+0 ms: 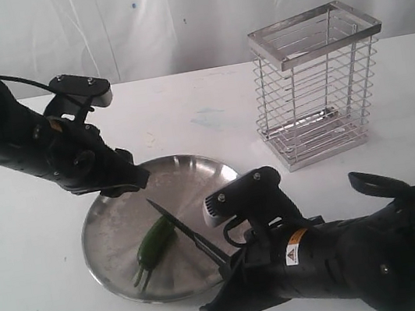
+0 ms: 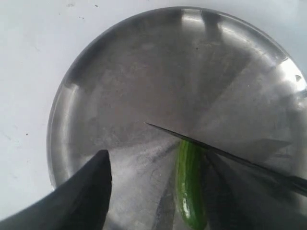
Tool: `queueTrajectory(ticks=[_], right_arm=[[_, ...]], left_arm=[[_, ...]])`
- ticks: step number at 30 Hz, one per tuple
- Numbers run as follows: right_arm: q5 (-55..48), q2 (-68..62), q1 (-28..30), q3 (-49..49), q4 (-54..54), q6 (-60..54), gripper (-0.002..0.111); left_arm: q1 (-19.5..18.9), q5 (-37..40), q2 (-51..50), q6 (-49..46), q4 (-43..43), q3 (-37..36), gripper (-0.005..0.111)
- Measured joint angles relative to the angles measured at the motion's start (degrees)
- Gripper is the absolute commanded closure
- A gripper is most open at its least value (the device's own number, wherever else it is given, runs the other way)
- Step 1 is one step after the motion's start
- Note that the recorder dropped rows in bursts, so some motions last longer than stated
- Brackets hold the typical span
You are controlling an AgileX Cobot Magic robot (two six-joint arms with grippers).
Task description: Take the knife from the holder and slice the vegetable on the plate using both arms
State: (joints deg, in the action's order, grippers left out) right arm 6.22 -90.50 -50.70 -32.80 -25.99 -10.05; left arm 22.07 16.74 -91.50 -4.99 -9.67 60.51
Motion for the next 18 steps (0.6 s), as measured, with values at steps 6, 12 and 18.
queueTrajectory(ticks=[6,12,18], right_arm=[[-0.5,0.0,0.0,0.0,0.0,0.0,0.108],[-1.3,0.0,0.0,0.0,0.0,0.1,0.108],[-1.7,-0.3,0.0,0.0,0.0,0.2,0.108]], left_arm=[[0.5,-0.7,-3.6,-1.1,-3.2,0.0,0.088],[4.1,-2.2,-4.0,-6.4,-7.2,0.0,0.092],[5.7,-3.5,-4.0,-7.2,-9.2,0.0,0.092]])
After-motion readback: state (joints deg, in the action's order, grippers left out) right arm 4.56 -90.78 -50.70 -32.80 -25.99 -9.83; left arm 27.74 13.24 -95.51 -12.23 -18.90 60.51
